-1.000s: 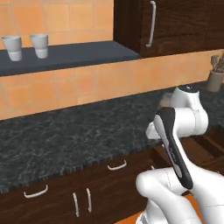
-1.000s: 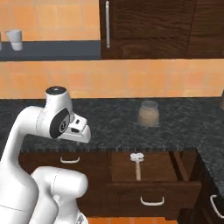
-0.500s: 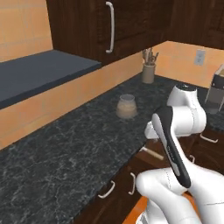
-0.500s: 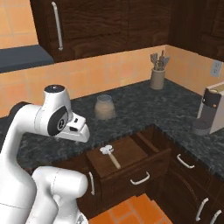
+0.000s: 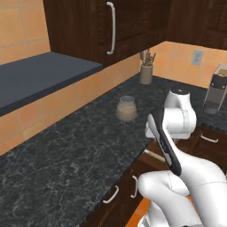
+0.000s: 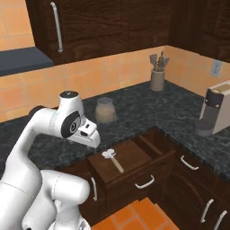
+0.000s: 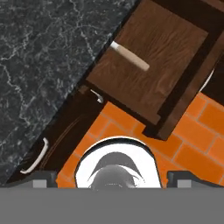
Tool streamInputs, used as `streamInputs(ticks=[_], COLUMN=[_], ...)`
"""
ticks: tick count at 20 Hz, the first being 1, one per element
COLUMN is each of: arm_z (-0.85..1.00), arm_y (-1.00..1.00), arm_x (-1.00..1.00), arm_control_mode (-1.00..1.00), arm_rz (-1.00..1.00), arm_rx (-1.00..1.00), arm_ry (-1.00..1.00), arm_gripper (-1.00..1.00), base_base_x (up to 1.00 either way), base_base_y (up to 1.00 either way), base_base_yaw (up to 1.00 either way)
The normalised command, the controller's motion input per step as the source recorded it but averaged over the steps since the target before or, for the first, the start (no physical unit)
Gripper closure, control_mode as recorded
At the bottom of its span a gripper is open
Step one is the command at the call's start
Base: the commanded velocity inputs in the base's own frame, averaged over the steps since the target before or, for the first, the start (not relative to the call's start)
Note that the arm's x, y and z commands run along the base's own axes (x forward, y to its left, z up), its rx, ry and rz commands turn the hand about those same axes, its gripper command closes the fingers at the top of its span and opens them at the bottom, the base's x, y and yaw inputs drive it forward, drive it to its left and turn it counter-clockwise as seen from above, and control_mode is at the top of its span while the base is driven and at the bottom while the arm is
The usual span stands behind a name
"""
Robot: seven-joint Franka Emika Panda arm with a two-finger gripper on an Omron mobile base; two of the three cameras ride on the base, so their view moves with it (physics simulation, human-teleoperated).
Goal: Pick the pizza cutter from the drawer and place it on the counter.
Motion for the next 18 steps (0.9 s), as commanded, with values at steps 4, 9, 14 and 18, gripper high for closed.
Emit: streamInputs(ticks=[4, 9, 14, 18], arm_z=[-0.54, -0.7, -0.44, -0.17], arm_y=[-1.0, -1.0, -1.0, -0.95], arm_x=[0.13, 0.26, 0.47, 0.73], arm_control_mode=[-1.0, -1.0, -1.0, -1.0], arm_rz=[0.0, -0.01, -0.08, -0.21], arm_rx=[0.11, 0.07, 0.07, 0.01], arm_ry=[0.12, 0.09, 0.17, 0.26], arm_gripper=[-1.0, -1.0, -1.0, -1.0], base_base_x=[0.0, 0.0, 0.0, 0.0], base_base_y=[0.0, 0.0, 0.0, 0.0], base_base_yaw=[0.0, 0.0, 0.0, 0.0])
